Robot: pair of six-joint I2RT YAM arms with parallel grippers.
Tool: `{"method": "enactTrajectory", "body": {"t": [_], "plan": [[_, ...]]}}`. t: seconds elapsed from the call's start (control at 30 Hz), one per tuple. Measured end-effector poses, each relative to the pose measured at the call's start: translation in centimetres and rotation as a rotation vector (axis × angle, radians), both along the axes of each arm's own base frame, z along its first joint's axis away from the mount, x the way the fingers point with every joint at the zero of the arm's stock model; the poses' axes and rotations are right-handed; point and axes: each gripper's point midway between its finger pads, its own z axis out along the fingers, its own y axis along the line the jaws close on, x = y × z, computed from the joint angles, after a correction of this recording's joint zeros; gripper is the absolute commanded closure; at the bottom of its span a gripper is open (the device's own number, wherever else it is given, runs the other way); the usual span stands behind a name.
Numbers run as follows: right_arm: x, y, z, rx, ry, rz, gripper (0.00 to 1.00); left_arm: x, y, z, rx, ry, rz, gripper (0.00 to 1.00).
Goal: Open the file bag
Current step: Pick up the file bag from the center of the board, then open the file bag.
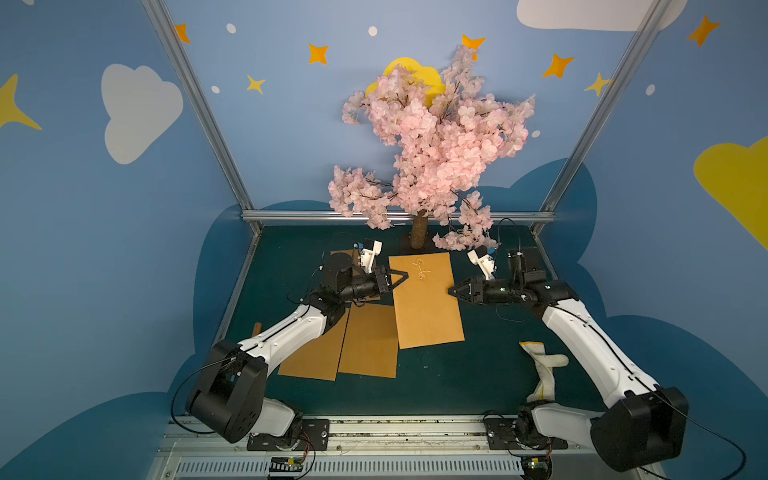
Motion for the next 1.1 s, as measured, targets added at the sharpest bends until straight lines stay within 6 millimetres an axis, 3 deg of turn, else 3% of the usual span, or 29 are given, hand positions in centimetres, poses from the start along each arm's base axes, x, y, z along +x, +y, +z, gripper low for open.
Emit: {"method": "enactTrajectory", "body": {"t": [0.17,0.37,0.53,0.77,1.1], "plan": [[-0.5,-0.7,2.6,-0.019,-0.092,-0.043,0.72,0.2,0.2,0.0,0.015,-0.023,0.022,0.98],[-0.3,1.9,4.3,-0.018,-0.11,-0.006,0.76,0.4,-0.3,-0.8,0.008,-0.009,0.015,0.97],[0.9,4.0,3.2,-0.036,-0.065,0.008,0.78,0.0,-1.0,-0.7,-0.003,-0.014,-0.004,0.97],[2.3,4.6,0.9,-0.064,0.014,-0.032,0.73,-0.3,-1.4,-0.4,-0.01,-0.024,-0.016,0.98],[3.4,5.0,2.1,-0.028,-0.004,-0.06,0.64,-0.7,-1.6,-0.6,-0.011,-0.022,-0.028,0.97]]}}
